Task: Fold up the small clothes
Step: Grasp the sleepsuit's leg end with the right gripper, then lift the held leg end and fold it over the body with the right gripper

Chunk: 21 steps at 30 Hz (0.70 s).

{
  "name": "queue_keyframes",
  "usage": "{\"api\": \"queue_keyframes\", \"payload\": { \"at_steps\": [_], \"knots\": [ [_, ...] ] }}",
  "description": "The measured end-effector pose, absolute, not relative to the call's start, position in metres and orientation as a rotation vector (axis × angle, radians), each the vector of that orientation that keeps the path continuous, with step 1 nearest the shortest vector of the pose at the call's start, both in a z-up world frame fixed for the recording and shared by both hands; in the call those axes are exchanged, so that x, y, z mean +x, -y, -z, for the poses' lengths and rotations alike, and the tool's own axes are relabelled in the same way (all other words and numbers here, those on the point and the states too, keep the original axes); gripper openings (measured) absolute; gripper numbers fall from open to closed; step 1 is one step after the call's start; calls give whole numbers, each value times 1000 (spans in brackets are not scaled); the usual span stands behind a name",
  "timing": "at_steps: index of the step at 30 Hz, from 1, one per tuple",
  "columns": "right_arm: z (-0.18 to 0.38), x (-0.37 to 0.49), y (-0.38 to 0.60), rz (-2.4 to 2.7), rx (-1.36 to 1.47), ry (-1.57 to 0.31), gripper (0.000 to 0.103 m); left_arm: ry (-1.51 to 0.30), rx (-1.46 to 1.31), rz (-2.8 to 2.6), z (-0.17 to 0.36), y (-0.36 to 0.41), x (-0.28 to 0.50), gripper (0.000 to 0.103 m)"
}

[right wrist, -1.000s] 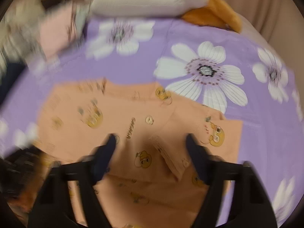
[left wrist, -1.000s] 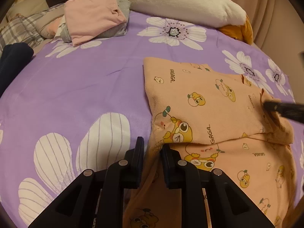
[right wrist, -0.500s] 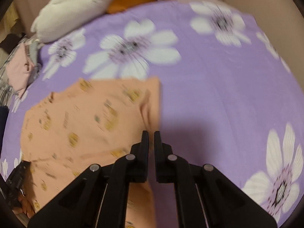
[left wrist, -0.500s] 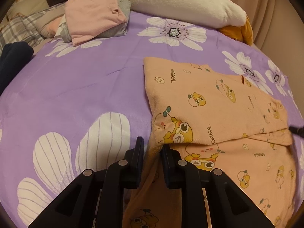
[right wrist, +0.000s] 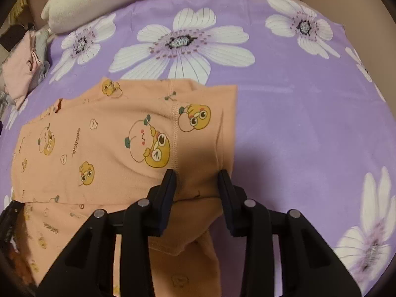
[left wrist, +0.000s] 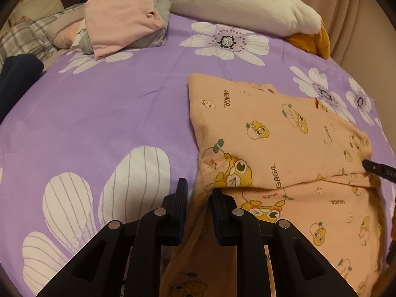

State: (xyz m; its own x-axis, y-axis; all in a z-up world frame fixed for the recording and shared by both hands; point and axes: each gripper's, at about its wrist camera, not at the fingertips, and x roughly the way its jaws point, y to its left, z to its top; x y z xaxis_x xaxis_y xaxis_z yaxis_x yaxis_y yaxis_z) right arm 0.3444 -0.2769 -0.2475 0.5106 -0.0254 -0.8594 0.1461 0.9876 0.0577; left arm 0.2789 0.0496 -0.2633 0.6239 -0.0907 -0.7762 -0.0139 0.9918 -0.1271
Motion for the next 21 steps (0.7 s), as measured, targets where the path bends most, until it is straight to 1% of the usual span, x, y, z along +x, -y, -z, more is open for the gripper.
{"api": "queue_keyframes", "payload": {
  "at_steps": [5, 6, 7, 8, 9, 10, 11, 13, 15, 16, 17, 18, 19, 20, 21],
  "knots": [
    [227, 323, 282, 56, 183, -999, 36, -892, -113, 38, 263, -48, 278, 21],
    [227, 319, 283, 34, 201, -997, 34, -892, -113, 38, 263, -48, 278, 21],
    [229, 317, 281, 18, 206, -1009, 34, -892, -117, 39, 263, -48, 278, 21],
    [235, 317, 277, 20, 200, -1055, 34, -893, -120, 41, 263, -48, 278, 21],
    [243, 315, 275, 55, 174, -1116, 36, -895, -124, 42, 262, -48, 278, 21],
    [246, 314, 274, 85, 150, -1129, 36, -900, -131, 42, 261, -49, 277, 21],
    [244, 308, 273, 80, 159, -1109, 35, -918, -157, 41, 258, -51, 276, 21],
    [236, 293, 276, 32, 232, -1087, 37, -1000, -260, 55, 251, -59, 271, 26],
    [224, 268, 282, -31, 338, -1081, 39, -1084, -354, 162, 242, -67, 259, 27],
    [220, 256, 284, -68, 378, -1083, 40, -1077, -368, 265, 234, -71, 243, 39],
    [216, 243, 286, -103, 416, -1080, 42, -1055, -367, 322, 230, -75, 231, 49],
    [210, 224, 290, -124, 444, -1067, 48, -1011, -386, 365, 226, -83, 212, 68],
    [207, 208, 291, -132, 452, -1055, 52, -977, -429, 368, 225, -92, 195, 76],
    [204, 192, 295, -143, 453, -1042, 61, -957, -484, 361, 226, -104, 179, 76],
    [203, 175, 299, -148, 456, -1029, 67, -955, -511, 366, 227, -109, 171, 76]
  ]
}}
